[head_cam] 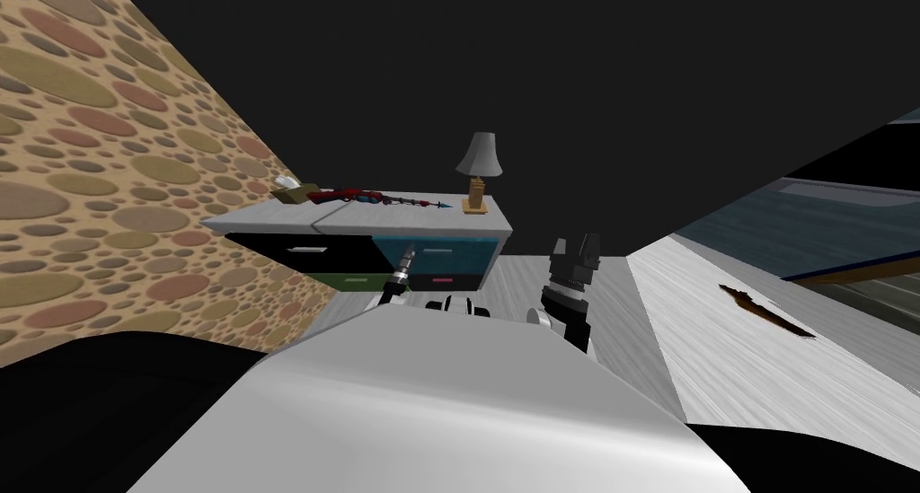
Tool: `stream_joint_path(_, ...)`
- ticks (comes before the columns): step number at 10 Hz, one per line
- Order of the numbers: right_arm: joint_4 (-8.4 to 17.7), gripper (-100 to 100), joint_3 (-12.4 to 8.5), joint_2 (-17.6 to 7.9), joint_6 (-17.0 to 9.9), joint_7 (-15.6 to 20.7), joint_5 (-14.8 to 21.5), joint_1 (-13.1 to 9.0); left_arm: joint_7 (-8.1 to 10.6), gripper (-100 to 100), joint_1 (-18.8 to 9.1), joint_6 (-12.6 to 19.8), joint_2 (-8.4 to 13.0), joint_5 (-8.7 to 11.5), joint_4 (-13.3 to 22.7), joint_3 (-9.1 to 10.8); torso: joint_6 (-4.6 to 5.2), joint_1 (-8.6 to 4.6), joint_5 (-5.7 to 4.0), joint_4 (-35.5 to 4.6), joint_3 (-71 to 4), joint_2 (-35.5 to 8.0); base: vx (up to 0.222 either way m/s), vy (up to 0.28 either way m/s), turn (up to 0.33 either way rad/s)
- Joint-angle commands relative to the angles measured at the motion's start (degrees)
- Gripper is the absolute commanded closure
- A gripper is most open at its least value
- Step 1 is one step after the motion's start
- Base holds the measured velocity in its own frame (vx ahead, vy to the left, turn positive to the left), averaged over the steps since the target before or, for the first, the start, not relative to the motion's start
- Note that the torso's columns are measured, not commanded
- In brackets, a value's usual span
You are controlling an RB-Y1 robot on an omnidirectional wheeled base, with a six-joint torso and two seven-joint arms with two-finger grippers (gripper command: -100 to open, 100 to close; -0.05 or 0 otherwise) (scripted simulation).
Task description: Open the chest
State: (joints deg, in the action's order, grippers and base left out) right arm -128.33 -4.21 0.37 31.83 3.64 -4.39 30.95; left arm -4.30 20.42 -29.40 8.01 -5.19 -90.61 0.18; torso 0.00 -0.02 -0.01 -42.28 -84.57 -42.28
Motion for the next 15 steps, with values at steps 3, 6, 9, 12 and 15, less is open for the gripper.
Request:
stream_joint_path(3,0.0,0,0.0,0.0,0.0,0.0,0.0,0.0,-0.45,-100,-1.42,-1.69,-1.78,-0.17,6.41,0.41,0.0,0.03,0.01,-0.01,0.02,-0.02,0.008,-0.063,0.011)
stream_joint_path(6,0.0,0,0.0,0.0,0.0,0.0,0.0,0.0,-0.74,-100,-2.21,-2.53,-4.39,-0.28,9.74,0.6,0.0,0.06,0.02,0.0,0.0,0.01,0.01,-0.052,0.011)
stream_joint_path(9,0.0,0,0.0,0.0,0.0,0.0,0.0,0.0,-0.9,-100,-2.67,-3.01,-7.62,-0.35,11.67,0.7,0.0,0.07,0.02,0.0,0.01,-0.02,0.006,-0.033,0.006)
stream_joint_path(12,0.0,0,-0.01,-0.01,0.0,0.0,0.0,0.0,-0.85,-100,-2.9,-2.06,-7.02,-0.33,10.6,0.76,0.0,0.09,0.02,0.02,-0.06,0.12,0.028,-0.001,-0.008)
stream_joint_path(15,0.0,0,0.0,0.0,0.0,0.0,0.0,-0.02,-0.51,100,-6.84,-2.5,-6.43,-0.43,14.64,1.49,0.03,0.2,0.11,0.11,0.02,0.08,-0.067,-0.02,0.034)
